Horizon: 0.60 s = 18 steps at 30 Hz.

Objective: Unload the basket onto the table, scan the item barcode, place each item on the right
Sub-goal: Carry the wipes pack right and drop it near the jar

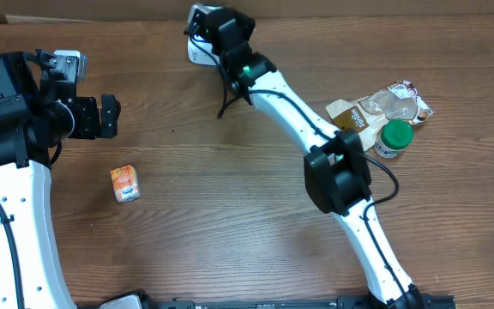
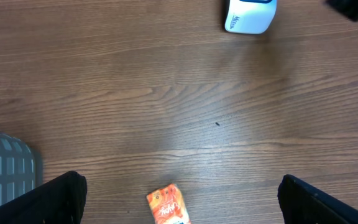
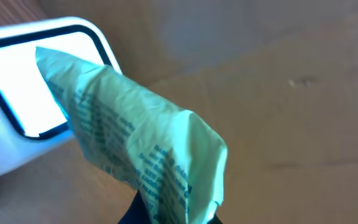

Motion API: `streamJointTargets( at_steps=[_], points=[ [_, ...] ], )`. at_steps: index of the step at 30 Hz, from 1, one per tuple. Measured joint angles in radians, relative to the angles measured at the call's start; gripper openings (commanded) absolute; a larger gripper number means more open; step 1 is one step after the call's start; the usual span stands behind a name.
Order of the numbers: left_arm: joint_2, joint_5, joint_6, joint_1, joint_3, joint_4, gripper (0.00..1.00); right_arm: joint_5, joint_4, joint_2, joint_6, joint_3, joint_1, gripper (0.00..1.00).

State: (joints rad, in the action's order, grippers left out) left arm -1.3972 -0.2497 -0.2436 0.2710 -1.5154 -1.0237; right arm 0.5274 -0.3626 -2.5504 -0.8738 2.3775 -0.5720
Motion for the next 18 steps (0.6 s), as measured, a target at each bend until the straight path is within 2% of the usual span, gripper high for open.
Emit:
streamJointTargets(
  at_steps=[7,13,18],
  points=[
    [0.000,0.000,0.000,0.000,0.000,0.000,1.00,-0.143,-0.391,0.250,0.390,0.000,0.051,0.04],
    [0.000,0.000,0.000,0.000,0.000,0.000,1.00,-0.416,-0.747,0.469,0.810,0.006,0.150,0.04],
    [0.000,0.000,0.000,0.000,0.000,0.000,0.99,-0.663,-1.038,0.530,0.968,0.014,0.268,0.04]
  ],
)
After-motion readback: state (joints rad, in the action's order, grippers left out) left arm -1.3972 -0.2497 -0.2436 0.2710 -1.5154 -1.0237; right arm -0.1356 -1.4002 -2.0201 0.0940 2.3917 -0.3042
